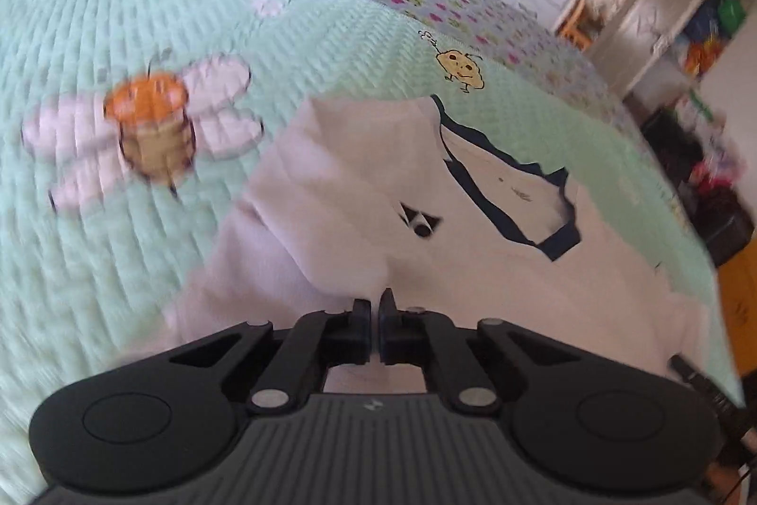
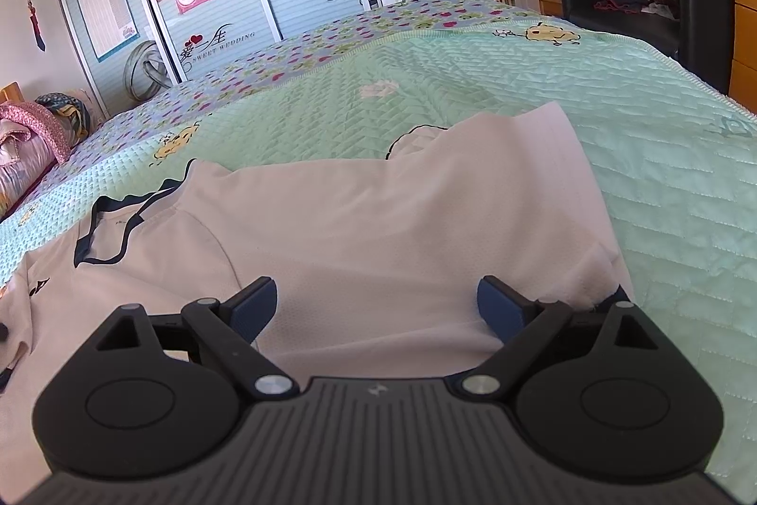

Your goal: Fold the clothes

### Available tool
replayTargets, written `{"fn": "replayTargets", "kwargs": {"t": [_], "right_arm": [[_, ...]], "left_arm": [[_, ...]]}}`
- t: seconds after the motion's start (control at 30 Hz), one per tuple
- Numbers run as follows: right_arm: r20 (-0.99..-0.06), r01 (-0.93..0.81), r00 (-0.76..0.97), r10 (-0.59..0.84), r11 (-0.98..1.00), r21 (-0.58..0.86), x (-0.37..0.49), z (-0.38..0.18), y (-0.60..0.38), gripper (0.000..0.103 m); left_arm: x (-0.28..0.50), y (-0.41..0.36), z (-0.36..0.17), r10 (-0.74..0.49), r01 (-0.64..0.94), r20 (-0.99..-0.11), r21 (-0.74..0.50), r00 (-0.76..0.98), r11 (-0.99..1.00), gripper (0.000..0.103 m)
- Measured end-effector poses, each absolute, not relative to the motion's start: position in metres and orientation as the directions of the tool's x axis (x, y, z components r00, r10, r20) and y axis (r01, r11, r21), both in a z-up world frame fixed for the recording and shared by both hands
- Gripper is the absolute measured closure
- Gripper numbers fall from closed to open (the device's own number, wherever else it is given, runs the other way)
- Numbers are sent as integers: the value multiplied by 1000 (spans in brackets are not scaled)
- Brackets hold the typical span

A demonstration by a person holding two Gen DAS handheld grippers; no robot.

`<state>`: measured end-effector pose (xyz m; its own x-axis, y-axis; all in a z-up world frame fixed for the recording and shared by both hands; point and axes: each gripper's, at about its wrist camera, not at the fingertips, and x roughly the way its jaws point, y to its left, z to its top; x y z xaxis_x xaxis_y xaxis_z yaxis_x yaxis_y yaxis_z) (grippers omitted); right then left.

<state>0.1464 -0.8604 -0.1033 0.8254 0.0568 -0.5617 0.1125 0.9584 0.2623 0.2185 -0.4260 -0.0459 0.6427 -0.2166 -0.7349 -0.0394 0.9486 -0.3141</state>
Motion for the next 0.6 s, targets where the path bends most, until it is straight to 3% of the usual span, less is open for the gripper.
{"fn": "replayTargets", "kwargs": {"t": [0.2, 0.4, 0.47, 0.6], "right_arm": [[-567, 112, 823, 36, 968, 225, 147, -104, -855, 11], [-571, 112, 821, 26, 972, 205, 147, -104, -852, 10], [-573, 110, 819, 22, 975, 194, 148, -104, -850, 9], [-578, 106, 816, 8, 981, 163, 149, -105, -846, 8]], "left_arm": [[261, -375, 22, -43, 50, -770, -14, 637, 999, 101], [285, -344, 42, 212, 280, -757, 464, 618, 840, 100], [292, -330, 29, 277, 302, -742, 541, 611, 785, 98], [311, -309, -9, 328, 323, -742, 584, 585, 745, 96]]}}
